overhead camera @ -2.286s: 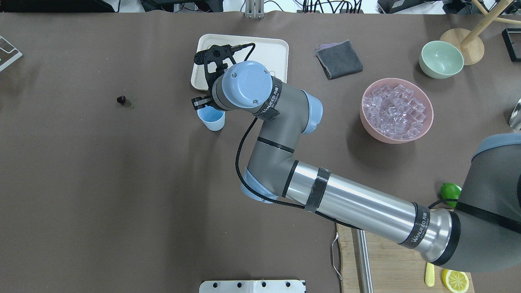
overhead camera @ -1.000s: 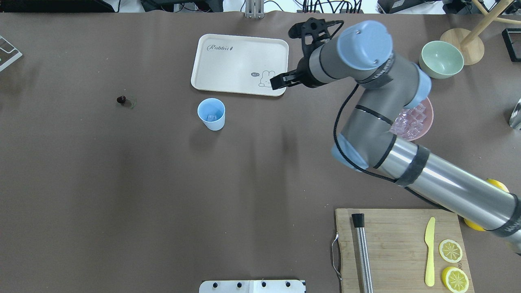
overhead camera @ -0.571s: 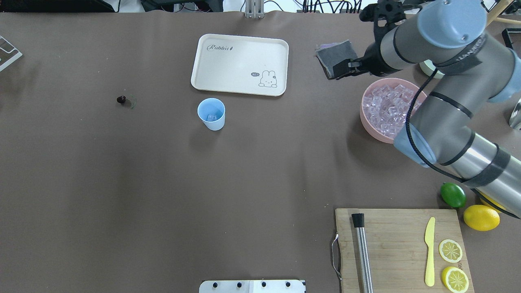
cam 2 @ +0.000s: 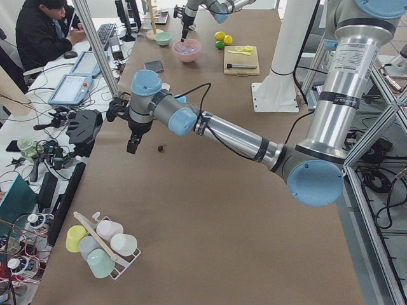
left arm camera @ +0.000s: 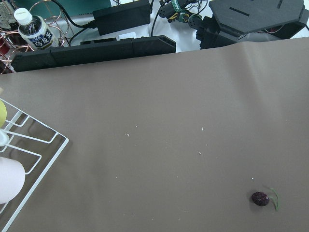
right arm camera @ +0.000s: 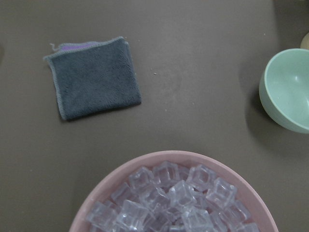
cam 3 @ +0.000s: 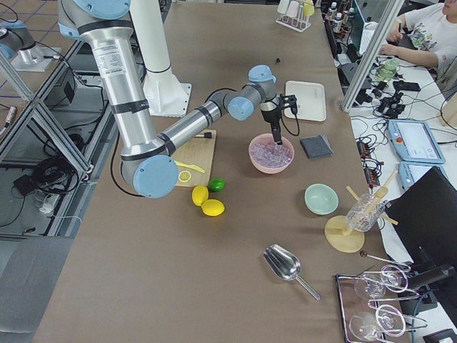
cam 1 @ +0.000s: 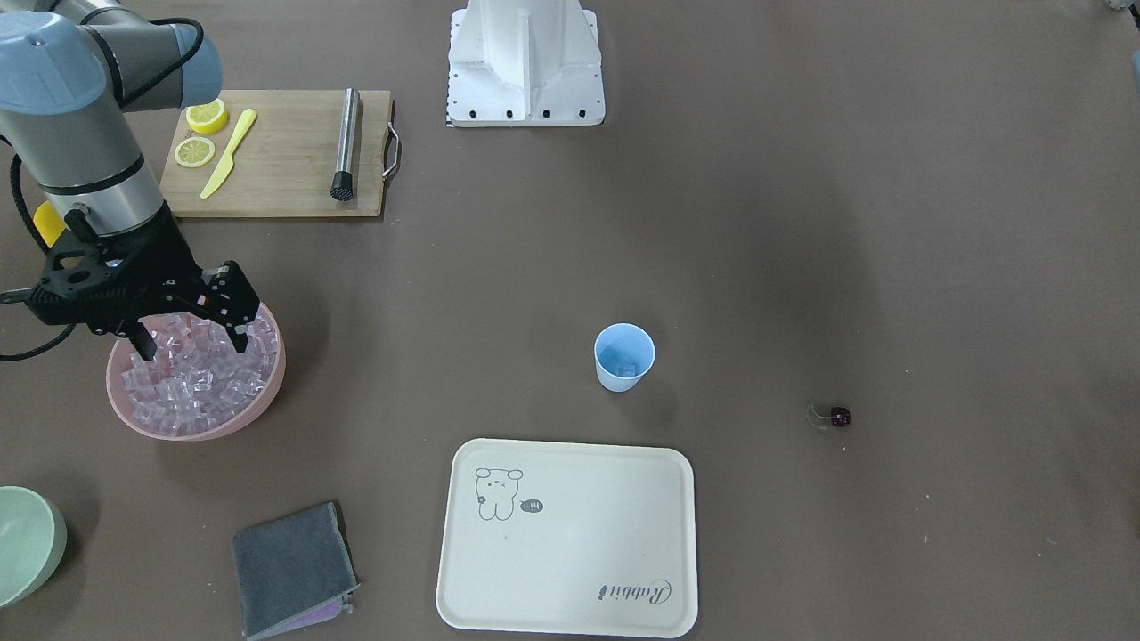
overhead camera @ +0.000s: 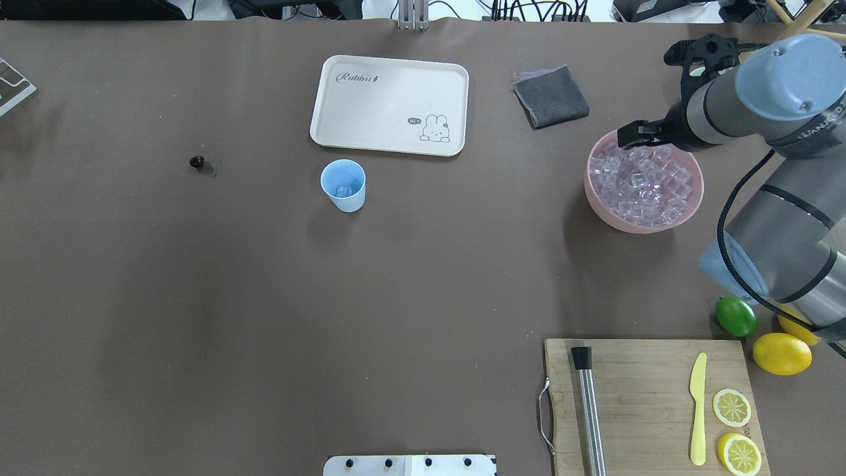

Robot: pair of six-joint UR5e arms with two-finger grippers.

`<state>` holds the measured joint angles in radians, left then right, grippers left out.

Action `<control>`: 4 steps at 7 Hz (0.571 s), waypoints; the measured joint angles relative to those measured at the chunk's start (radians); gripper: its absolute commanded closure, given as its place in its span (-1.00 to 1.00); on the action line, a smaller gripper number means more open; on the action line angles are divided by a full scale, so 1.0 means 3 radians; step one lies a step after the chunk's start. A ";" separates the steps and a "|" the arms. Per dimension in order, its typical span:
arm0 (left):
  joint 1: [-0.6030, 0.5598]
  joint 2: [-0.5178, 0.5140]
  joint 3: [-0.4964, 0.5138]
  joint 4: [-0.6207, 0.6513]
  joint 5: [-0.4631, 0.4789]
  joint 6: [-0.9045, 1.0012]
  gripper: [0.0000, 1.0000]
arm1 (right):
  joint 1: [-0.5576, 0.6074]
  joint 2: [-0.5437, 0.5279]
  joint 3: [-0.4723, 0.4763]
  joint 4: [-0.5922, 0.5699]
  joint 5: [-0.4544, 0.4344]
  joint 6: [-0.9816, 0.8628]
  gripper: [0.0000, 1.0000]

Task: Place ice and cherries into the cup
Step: 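Lower the right gripper into the bowl and grasp another ice cube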

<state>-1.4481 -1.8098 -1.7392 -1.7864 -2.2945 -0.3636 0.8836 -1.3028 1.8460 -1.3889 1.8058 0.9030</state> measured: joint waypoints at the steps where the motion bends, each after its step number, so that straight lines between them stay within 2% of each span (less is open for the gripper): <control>1: 0.0000 0.0010 -0.0030 0.0001 0.0008 0.0000 -0.95 | -0.0067 -0.0025 -0.0047 0.0008 0.0001 0.0004 -0.97; 3: -0.0003 0.0014 -0.0057 0.0001 0.0018 0.0000 -0.95 | -0.0162 -0.0015 -0.0159 0.0031 0.0015 0.0007 -0.88; 4: -0.0004 0.0016 -0.0062 0.0002 0.0019 0.0000 -0.96 | -0.0190 -0.0011 -0.0210 0.0035 0.0017 0.0008 -0.58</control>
<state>-1.4493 -1.8050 -1.7578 -1.7857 -2.2889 -0.3636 0.8265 -1.3061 1.7830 -1.3782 1.8108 0.9053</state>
